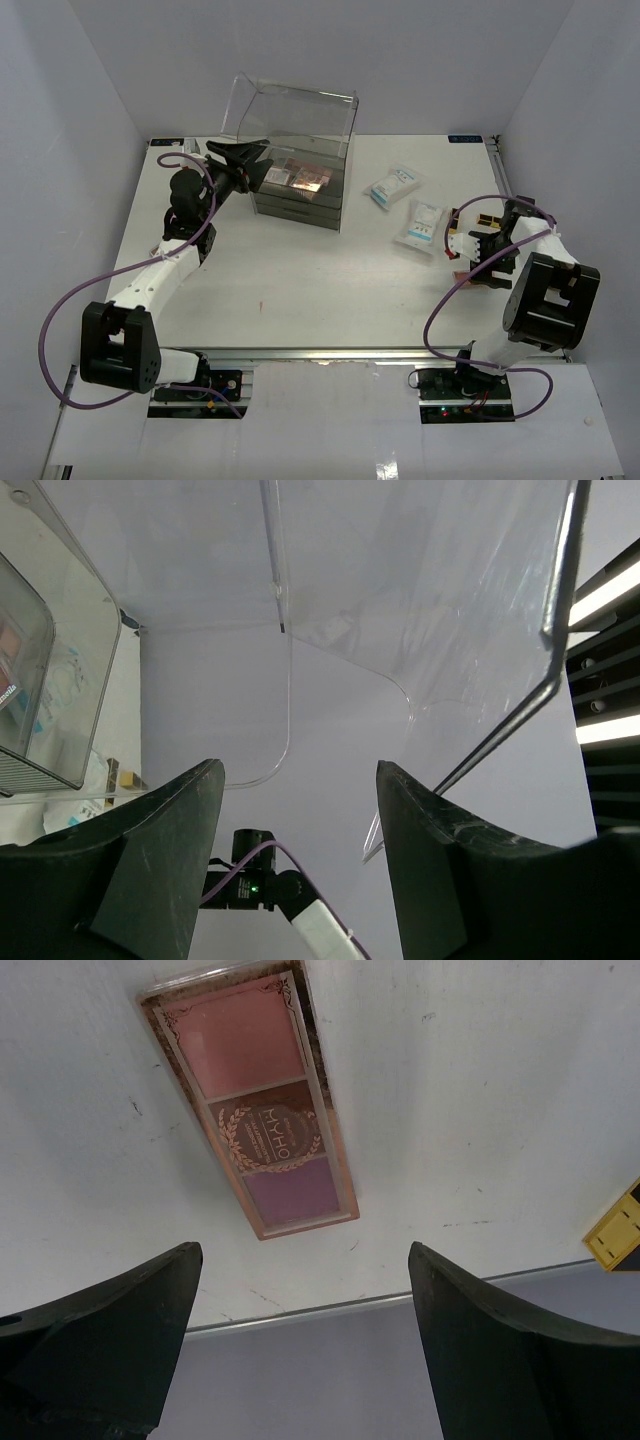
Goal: Organize the makeup
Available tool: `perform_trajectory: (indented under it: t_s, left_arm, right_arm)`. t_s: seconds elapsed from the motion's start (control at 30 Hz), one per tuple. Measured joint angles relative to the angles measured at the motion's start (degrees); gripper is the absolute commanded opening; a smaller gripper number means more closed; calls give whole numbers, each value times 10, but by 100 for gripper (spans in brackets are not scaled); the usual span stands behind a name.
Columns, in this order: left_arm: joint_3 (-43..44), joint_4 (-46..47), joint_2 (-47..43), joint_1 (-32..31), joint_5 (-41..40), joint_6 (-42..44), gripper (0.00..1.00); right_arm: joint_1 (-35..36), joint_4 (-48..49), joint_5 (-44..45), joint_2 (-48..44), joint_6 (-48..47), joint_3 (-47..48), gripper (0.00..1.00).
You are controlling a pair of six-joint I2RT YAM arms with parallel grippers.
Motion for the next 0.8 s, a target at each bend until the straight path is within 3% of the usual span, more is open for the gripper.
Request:
perform_trajectory:
  t_s: [0.37, 0.8]
  left_arm:
    - [-8, -11, -4, 0, -1, 7, 73]
    - [-7, -15, -4, 0, -1, 8, 73]
  right_arm:
    - [6, 9, 20, 27, -84, -7, 94]
    - [34, 17, 6, 58, -83, -10, 100]
